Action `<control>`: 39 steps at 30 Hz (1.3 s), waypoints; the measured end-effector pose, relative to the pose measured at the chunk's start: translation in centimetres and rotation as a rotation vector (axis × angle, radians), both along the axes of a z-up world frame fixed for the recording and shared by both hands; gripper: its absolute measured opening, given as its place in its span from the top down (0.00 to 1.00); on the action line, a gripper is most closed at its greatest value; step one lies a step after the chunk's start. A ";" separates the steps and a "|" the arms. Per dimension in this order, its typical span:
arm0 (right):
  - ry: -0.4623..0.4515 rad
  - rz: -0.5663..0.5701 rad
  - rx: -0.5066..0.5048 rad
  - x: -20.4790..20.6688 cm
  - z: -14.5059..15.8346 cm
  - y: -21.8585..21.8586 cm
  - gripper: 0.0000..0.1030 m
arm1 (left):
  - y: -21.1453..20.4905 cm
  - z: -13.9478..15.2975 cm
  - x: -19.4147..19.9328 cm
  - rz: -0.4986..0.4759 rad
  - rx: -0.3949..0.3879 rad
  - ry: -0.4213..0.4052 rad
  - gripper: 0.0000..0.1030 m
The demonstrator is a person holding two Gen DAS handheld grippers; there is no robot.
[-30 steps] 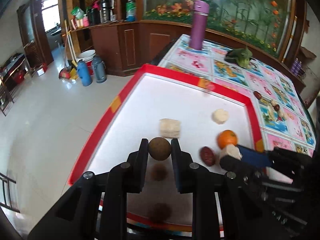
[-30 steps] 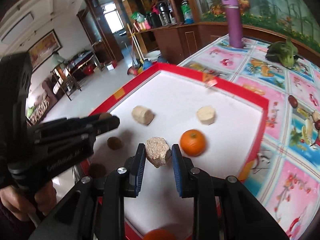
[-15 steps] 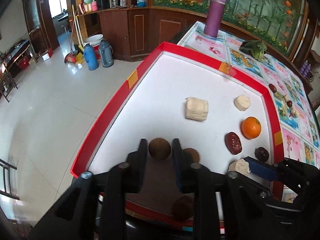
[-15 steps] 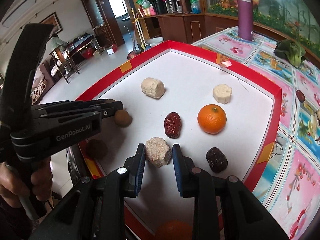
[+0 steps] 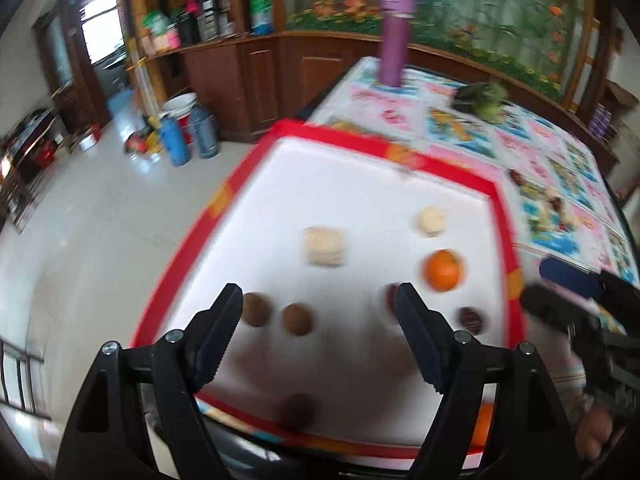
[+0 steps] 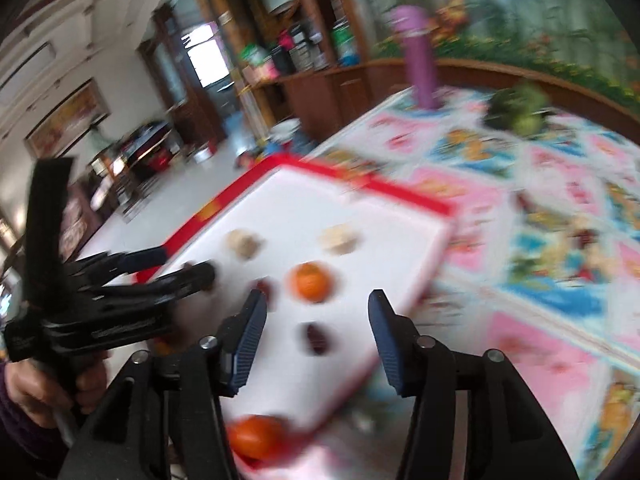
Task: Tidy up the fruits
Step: 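Move both tools back toward the pile on the table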
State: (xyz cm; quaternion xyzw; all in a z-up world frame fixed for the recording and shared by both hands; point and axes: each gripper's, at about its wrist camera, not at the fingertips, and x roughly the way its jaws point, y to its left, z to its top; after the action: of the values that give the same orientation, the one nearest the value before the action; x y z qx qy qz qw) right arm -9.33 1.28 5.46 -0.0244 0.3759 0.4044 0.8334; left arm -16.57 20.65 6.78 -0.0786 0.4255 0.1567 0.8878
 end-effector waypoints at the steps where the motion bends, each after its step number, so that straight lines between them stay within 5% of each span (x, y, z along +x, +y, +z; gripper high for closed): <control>1: -0.013 -0.033 -0.001 0.7 0.1 -1.4 0.49 | -0.9 0.4 0.6 -0.027 -0.001 -0.005 0.22; 9: -0.014 -0.340 -0.113 9.1 -2.6 -12.3 0.49 | -10.3 1.8 6.7 -0.298 0.002 -0.005 0.19; 13: 0.004 -0.453 -0.175 12.6 -3.9 -15.6 0.49 | -13.2 1.2 9.0 -0.354 -0.010 0.031 0.19; 19: 0.014 -0.408 -0.229 14.4 -4.4 -14.4 0.58 | -14.7 0.4 11.2 -0.368 -0.026 0.086 0.19; 29: -0.039 -0.379 -0.270 15.0 -4.9 -13.4 0.60 | -16.5 0.7 13.4 -0.397 -0.005 0.092 0.19; 32: -0.031 -0.381 -0.251 15.4 -4.7 -14.1 0.77 | -17.7 0.2 14.6 -0.417 -0.009 0.103 0.19; 39: 0.085 -0.464 -0.145 17.0 -4.1 -18.0 0.77 | -20.8 -1.4 18.2 -0.459 -0.044 0.105 0.19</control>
State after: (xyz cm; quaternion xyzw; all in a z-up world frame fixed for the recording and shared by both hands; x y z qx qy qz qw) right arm 7.71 -16.77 1.37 0.0196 0.4341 0.1746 0.8836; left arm 1.60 -0.13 5.40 0.0092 0.4809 -0.0548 0.8750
